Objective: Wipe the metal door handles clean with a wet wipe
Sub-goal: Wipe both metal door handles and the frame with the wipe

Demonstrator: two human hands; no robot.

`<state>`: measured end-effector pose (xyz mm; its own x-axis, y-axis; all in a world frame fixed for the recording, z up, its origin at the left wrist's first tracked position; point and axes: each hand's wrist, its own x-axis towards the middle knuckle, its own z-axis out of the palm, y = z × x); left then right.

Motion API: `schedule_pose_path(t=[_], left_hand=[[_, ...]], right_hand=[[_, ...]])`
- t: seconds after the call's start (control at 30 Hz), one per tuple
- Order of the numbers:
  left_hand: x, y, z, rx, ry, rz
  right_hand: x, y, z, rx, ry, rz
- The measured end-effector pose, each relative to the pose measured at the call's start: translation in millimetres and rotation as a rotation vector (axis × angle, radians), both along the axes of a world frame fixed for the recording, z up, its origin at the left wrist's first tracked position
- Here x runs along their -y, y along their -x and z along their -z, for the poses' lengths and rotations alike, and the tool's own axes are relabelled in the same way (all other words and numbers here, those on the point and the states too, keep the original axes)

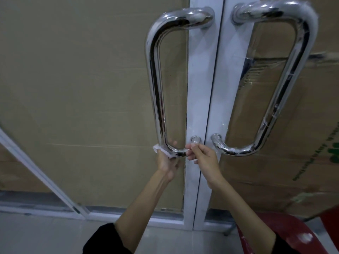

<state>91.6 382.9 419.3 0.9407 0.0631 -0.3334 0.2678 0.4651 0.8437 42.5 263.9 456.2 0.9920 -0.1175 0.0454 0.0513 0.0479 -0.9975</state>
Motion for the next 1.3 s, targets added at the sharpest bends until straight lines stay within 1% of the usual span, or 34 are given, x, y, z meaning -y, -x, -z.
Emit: schedule_pose_path(t=[0.07, 0.13, 0.17, 0.23, 0.33, 0.43, 0.47, 0.57, 0.63, 0.67, 0.73, 0.8, 0.83, 0.87, 0.9, 0.93, 0.97, 1.0, 1.07, 1.1, 1.17, 1.23, 1.3], left_hand=[[-5, -8, -25, 0.063, -0.04, -0.126], [-4, -10, -44, 0.208, -0.186, -0.224], [-2, -10, -44, 0.255, -0.235, -0.254], [1, -2, -33, 0.225, -0.262, -0.258], [-2, 15, -2, 0.092, -0.244, -0.161], [-11, 37, -1, 0.063, -0.344, -0.106], [-14, 44, -4, 0.088, -0.372, -0.114], [-19, 57, -18, 0.342, -0.554, -0.172], [-17, 58, -27, 0.467, -0.665, -0.158], [-17, 56, -29, 0.503, -0.721, -0.14], [-19, 53, -31, 0.548, -0.831, -0.117], [-22, 52, -28, 0.522, -1.011, -0.095], [-23, 53, -28, 0.488, -1.06, -0.081], [-23, 54, -30, 0.442, -1.065, -0.069], [-23, 55, -34, 0.393, -1.028, -0.06], [-25, 57, -37, 0.348, -0.969, -0.055], [-28, 58, -41, 0.314, -0.924, -0.053], [-33, 58, -41, 0.294, -0.894, -0.054], [-45, 60, -42, 0.279, -0.849, -0.076], [-51, 61, -42, 0.265, -0.839, -0.092], [-58, 61, -41, 0.239, -0.827, -0.116], [-61, 61, -42, 0.227, -0.808, -0.145], [-64, 61, -43, 0.23, -0.784, -0.162]], right_hand=[[-1, 0, -2, 0.005, 0.001, 0.0], [-3, -1, -4, 0.008, 0.001, 0.006], [-4, -1, -4, 0.006, 0.004, 0.006], [-9, 0, -4, -0.009, 0.02, -0.007], [-17, 1, -3, -0.019, 0.041, -0.029], [-24, 4, -4, -0.033, 0.026, -0.036], [-27, 5, -5, -0.053, -0.006, -0.058], [-40, 14, -11, -0.122, -0.129, -0.239], [-49, 19, -15, -0.164, -0.262, -0.374], [-53, 19, -17, -0.176, -0.322, -0.412], [-56, 17, -18, -0.192, -0.391, -0.393], [-56, 15, -17, -0.186, -0.421, -0.331], [-55, 14, -16, -0.176, -0.423, -0.308], [-54, 13, -15, -0.169, -0.437, -0.29], [-53, 11, -14, -0.162, -0.455, -0.259], [-52, 8, -13, -0.148, -0.477, -0.208], [-52, 4, -12, -0.119, -0.465, -0.112], [-53, -3, -10, -0.076, -0.414, 0.024], [-59, -15, -10, 0.053, -0.245, 0.292], [-67, -18, -13, 0.13, -0.162, 0.349], [-87, -20, -7, 0.246, 0.042, 0.356], [-100, -23, 20, 0.357, 0.341, 0.424], [-89, -25, 58, 0.491, 0.658, 0.476]])
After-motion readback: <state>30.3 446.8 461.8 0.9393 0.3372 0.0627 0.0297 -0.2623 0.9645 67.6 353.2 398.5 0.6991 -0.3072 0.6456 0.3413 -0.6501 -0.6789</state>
